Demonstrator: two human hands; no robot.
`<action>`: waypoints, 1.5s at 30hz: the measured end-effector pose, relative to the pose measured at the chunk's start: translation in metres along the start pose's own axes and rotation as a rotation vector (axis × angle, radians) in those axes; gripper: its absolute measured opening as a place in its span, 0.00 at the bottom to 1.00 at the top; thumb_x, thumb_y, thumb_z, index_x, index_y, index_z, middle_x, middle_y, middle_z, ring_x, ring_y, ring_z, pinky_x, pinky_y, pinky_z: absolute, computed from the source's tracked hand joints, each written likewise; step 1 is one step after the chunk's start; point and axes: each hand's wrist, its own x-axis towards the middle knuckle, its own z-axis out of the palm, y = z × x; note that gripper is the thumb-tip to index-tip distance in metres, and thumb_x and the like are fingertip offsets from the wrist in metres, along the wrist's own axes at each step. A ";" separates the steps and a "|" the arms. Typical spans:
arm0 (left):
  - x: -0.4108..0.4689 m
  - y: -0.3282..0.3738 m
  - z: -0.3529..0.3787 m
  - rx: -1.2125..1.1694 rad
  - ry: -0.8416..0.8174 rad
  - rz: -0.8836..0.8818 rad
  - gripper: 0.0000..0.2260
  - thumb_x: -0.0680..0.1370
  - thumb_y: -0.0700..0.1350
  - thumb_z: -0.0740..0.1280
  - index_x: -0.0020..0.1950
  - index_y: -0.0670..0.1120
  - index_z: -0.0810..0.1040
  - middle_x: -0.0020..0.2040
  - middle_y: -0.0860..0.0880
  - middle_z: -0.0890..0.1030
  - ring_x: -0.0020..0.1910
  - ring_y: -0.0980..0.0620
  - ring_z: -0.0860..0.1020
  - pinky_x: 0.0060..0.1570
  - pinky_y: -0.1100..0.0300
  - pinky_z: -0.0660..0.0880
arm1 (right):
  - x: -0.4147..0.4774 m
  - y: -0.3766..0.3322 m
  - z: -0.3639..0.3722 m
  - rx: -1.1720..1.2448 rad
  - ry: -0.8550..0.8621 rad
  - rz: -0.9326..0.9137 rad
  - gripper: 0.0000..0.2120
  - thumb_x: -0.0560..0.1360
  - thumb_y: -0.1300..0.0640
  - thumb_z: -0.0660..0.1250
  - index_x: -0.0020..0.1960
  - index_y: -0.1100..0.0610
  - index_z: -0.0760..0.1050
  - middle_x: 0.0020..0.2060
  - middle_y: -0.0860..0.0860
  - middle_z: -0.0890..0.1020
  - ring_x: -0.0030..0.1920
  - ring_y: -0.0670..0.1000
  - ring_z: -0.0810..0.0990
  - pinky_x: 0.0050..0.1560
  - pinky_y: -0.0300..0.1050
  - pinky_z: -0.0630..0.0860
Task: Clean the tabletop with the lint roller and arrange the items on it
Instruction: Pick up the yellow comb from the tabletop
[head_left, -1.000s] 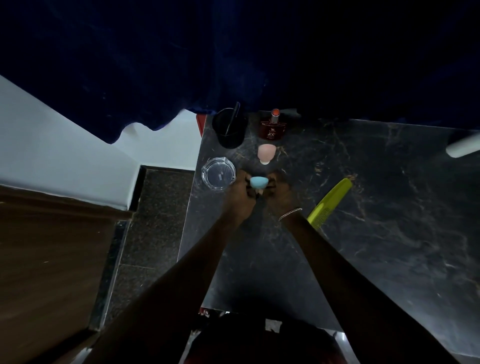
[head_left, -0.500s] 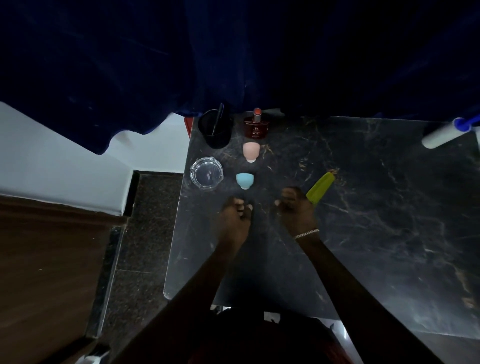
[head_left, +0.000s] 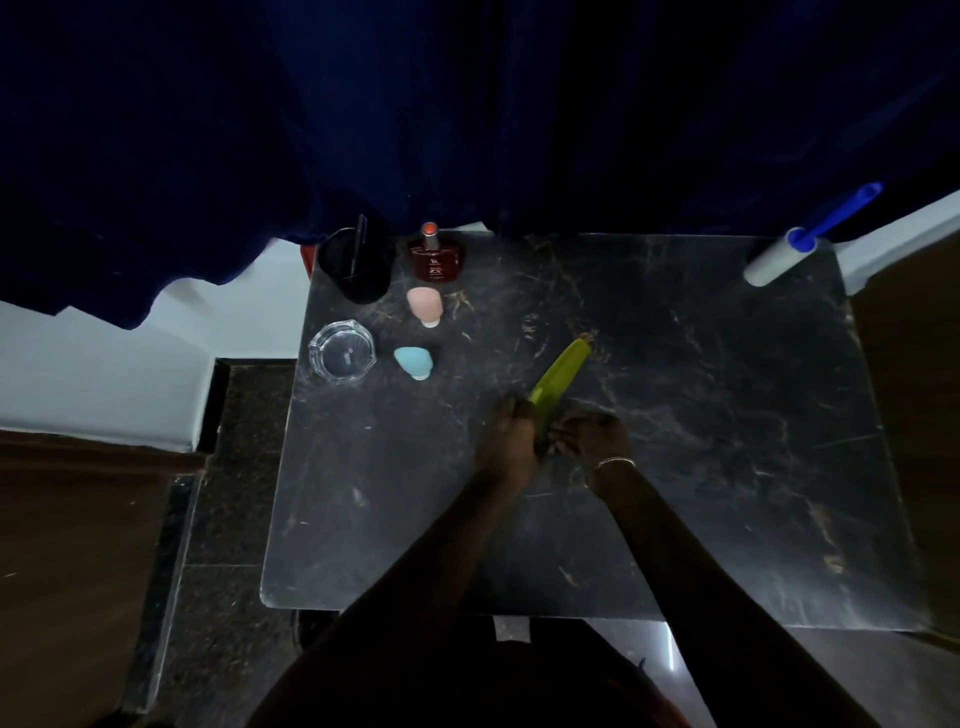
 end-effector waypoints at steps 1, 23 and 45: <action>0.000 0.002 0.002 0.071 -0.002 0.006 0.27 0.81 0.45 0.68 0.78 0.41 0.66 0.79 0.39 0.64 0.77 0.38 0.66 0.75 0.44 0.67 | -0.002 -0.002 0.002 -0.042 -0.011 0.009 0.11 0.83 0.70 0.52 0.54 0.68 0.74 0.30 0.59 0.84 0.19 0.46 0.79 0.29 0.41 0.78; 0.003 0.010 -0.011 -0.642 0.262 -0.292 0.09 0.76 0.29 0.68 0.52 0.34 0.85 0.51 0.37 0.87 0.52 0.39 0.85 0.57 0.43 0.82 | 0.015 -0.013 0.000 -0.427 -0.186 -0.282 0.21 0.74 0.70 0.70 0.66 0.66 0.75 0.51 0.64 0.83 0.48 0.55 0.80 0.58 0.59 0.78; 0.092 -0.009 -0.052 -0.278 0.372 -0.232 0.13 0.77 0.43 0.73 0.61 0.43 0.83 0.59 0.41 0.81 0.57 0.42 0.80 0.54 0.55 0.74 | 0.071 -0.056 0.092 -0.761 -0.146 -0.499 0.19 0.70 0.63 0.74 0.60 0.55 0.82 0.48 0.58 0.87 0.49 0.60 0.86 0.54 0.59 0.82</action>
